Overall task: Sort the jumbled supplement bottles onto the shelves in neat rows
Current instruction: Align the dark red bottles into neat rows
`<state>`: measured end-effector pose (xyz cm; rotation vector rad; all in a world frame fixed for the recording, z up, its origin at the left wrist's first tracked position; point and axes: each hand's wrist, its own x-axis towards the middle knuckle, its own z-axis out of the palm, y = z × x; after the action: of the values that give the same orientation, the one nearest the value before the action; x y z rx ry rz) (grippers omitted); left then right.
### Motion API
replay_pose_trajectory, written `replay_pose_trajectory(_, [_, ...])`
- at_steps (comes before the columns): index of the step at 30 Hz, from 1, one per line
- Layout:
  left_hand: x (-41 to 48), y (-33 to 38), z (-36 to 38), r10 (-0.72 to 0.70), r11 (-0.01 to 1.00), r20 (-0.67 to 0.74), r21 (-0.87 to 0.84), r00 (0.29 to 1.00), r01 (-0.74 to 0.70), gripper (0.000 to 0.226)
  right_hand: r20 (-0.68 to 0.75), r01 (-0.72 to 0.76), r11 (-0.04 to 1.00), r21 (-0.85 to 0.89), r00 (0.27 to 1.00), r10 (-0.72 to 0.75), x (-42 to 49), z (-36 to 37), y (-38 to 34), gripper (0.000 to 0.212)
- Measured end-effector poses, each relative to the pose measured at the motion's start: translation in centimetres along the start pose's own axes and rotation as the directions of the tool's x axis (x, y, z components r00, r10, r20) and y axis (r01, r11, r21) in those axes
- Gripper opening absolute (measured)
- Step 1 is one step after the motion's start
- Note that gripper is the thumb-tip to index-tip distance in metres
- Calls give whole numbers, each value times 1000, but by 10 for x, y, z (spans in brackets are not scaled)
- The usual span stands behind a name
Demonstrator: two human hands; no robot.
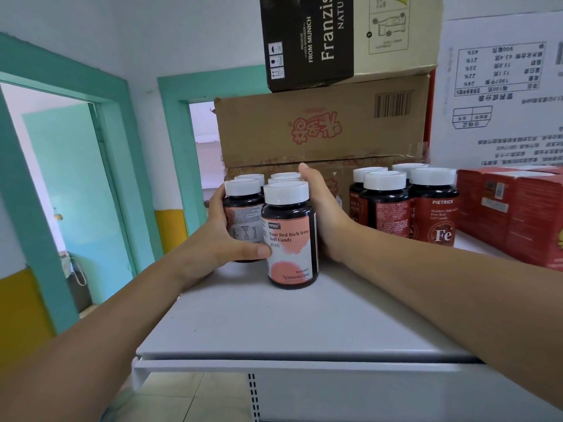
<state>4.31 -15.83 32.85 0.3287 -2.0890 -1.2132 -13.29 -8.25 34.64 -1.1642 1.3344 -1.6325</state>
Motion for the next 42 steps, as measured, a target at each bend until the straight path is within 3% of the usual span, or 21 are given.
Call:
replay_pose_trajectory(5, [0,-1,1,11,1000,6,-12,1000,-11,147,-23,-12,1000,-15,1000,12,-4,4,-2,75])
replay_pose_trajectory(9, [-1,0,1,12,1000,7,-7,1000,-12,149,-133,-37,999,15,990,39,18,5,5,90])
replay_pose_trajectory(17, [-4,3,2,18,998,11,53,1000,-18,152,-147,-53,998,34,988,57,19,6,4,96])
replay_pose_trajectory(22, [-4,2,2,18,998,1,62,1000,-18,149,-15,-27,999,22,1000,27,1,-1,-3,66])
replay_pose_trajectory(27, [-3,2,3,22,998,-1,62,1000,-22,145,-2,-54,998,31,999,54,1,1,-1,75])
replay_pose_trajectory(31, [-3,2,2,16,998,-1,61,1000,-16,150,27,-36,998,47,999,35,-1,-2,0,66])
replay_pose_trajectory(42, [-2,0,2,8,999,-6,42,1000,-7,151,-6,-2,999,54,1000,3,1,1,-3,72])
